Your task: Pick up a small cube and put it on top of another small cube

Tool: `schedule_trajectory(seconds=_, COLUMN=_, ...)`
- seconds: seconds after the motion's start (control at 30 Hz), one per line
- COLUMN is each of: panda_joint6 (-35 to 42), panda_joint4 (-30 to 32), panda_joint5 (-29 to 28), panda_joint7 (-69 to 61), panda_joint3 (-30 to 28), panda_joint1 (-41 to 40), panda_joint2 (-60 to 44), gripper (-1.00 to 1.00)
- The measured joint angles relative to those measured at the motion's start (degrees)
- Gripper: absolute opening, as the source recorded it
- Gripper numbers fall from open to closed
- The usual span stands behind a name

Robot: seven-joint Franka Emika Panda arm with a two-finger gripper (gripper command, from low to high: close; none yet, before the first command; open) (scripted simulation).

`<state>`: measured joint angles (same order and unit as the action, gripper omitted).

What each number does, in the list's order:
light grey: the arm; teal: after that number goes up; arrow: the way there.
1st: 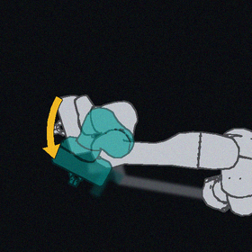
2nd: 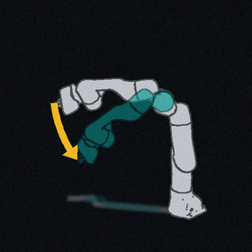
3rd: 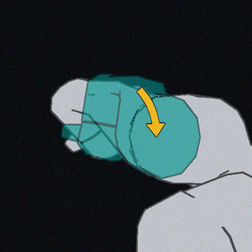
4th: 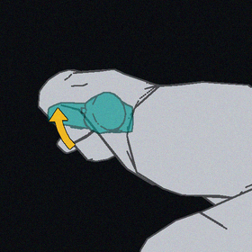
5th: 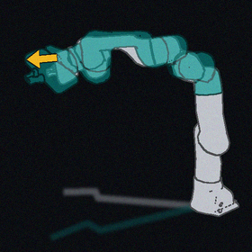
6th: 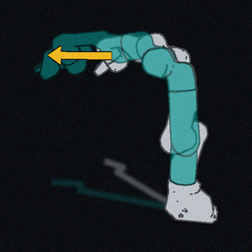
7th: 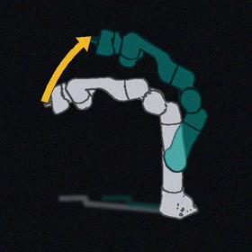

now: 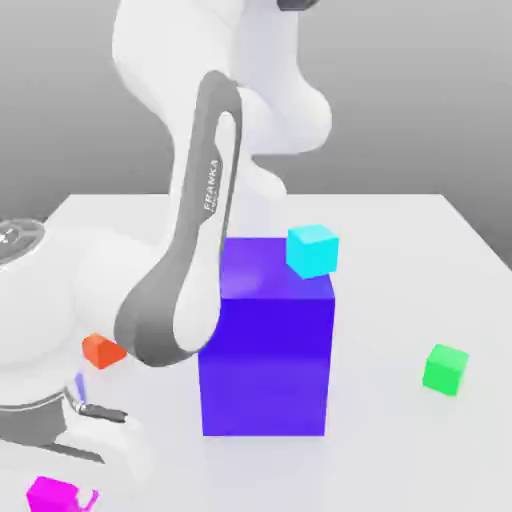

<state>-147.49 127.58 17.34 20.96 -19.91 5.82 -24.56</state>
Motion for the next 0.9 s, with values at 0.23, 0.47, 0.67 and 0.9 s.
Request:
schedule_trajectory(seconds=0.23, panda_joint6=-0.11, panda_joint4=8.9, panda_joint5=-5.94, panda_joint7=-14.77, panda_joint3=9.06, panda_joint1=7.28, panda_joint2=7.26, gripper=-1.0)
schedule_trajectory(seconds=0.47, panda_joint6=-1.85, panda_joint4=18.22, panda_joint5=-11.04, panda_joint7=-29.73, panda_joint3=18.25, panda_joint1=13.98, panda_joint2=15.74, gripper=-1.0)
schedule_trajectory(seconds=0.67, panda_joint6=-5.34, panda_joint4=25.79, panda_joint5=-14.34, panda_joint7=-43.21, panda_joint3=25.74, panda_joint1=24.43, panda_joint2=22.21, gripper=-1.0)
schedule_trajectory(seconds=0.9, panda_joint6=-14.78, panda_joint4=28.38, panda_joint5=-20.47, panda_joint7=-49.81, panda_joint3=28.49, panda_joint1=30.39, panda_joint2=17.51, gripper=1.0)
